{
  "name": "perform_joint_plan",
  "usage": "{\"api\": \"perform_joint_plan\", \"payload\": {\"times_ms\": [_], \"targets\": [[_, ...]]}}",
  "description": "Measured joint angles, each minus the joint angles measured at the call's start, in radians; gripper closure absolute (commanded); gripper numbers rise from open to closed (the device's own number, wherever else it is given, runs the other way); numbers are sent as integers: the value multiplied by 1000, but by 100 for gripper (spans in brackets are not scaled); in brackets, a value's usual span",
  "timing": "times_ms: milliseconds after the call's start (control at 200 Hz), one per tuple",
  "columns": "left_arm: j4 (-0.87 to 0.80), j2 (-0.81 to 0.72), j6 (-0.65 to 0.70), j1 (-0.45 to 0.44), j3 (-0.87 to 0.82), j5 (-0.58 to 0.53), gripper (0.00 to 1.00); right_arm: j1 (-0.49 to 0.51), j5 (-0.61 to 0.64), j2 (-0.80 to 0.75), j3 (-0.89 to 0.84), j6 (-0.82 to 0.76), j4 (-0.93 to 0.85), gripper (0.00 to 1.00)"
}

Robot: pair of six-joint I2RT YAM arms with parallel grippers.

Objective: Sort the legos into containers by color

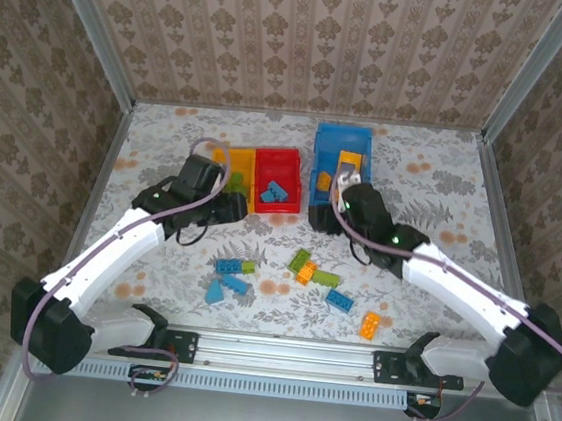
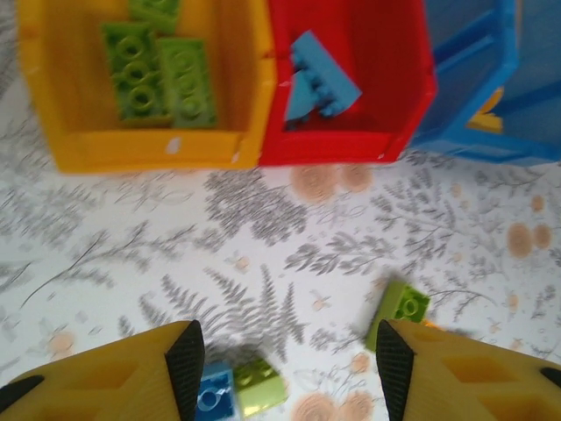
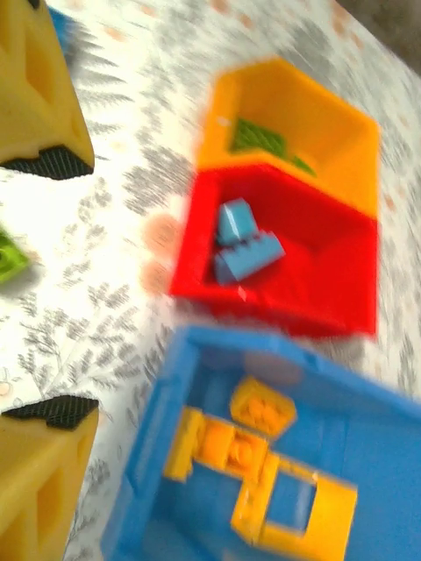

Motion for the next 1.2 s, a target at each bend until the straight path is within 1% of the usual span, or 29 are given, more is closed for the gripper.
{"api": "perform_joint_plan", "payload": {"times_ms": [50, 135, 200, 290, 370, 490, 605, 740, 980, 1100, 1200], "targets": [[-24, -16, 0, 14, -17, 0, 41, 26, -45, -63, -72, -39, 24, 23], [-68, -29, -1, 24, -43, 1, 38, 65, -112, -136, -146, -89, 26, 22], [-87, -31, -4, 26, -71, 10, 37, 89, -151, -169, -177, -116, 23, 22], [-104, -25, -12, 15, -114, 28, 37, 108, -176, -188, -196, -133, 15, 22], [-112, 5, -16, -32, -123, 27, 37, 109, -183, -193, -203, -143, 13, 21], [-81, 109, -19, -158, -98, 26, 36, 109, -183, -223, -218, -146, 12, 20], [-47, 258, -3, -262, -20, 26, 32, 109, -172, -270, -223, -144, -6, 20], [-21, 441, 20, -324, 128, 30, 31, 101, -145, -349, -224, -129, -62, 19], [-13, 718, 42, -383, 392, 36, 30, 85, -114, -551, -225, -89, -172, 18], [-32, 814, 52, -401, 471, 43, 29, 82, -103, -608, -225, -73, -234, 18], [-65, 862, 61, -411, 511, 45, 30, 80, -91, -636, -225, -58, -270, 18]]}}
